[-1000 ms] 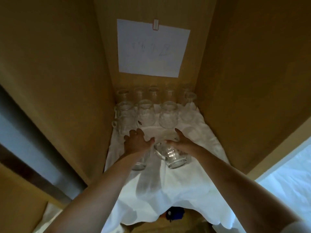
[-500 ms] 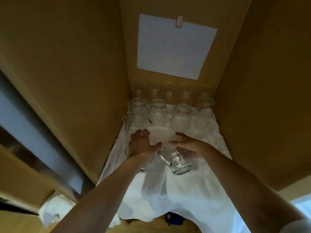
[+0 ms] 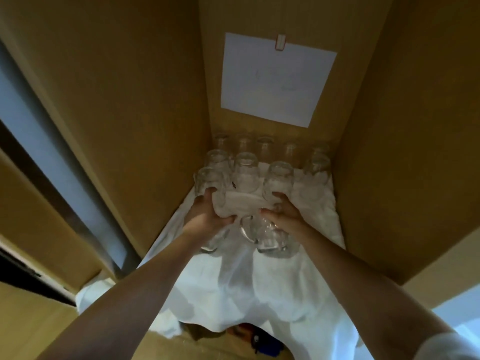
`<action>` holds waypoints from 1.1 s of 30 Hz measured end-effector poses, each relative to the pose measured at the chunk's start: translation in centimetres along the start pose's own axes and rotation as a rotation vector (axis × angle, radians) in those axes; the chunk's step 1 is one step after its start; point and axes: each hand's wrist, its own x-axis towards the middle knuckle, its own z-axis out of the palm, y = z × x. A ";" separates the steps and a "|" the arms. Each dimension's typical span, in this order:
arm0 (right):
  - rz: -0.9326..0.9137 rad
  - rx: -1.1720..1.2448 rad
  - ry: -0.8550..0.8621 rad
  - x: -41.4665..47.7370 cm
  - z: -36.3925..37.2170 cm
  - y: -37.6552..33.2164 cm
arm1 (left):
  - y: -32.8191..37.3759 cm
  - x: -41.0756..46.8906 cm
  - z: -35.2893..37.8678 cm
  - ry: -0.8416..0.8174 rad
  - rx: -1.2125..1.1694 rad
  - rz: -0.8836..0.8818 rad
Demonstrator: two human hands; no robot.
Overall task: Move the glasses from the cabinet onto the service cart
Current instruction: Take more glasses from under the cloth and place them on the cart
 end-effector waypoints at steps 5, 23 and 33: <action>-0.299 -0.181 0.339 0.6 -1.9 -0.8 | 3.0 -0.5 0.1 0.162 -0.179 0.083; -0.307 -0.449 0.685 -3.0 0.1 2.9 | 1.9 6.8 0.3 -0.755 0.154 0.365; -0.083 -0.392 0.813 -4.6 3.7 1.6 | 2.7 6.3 1.6 -0.646 0.144 0.445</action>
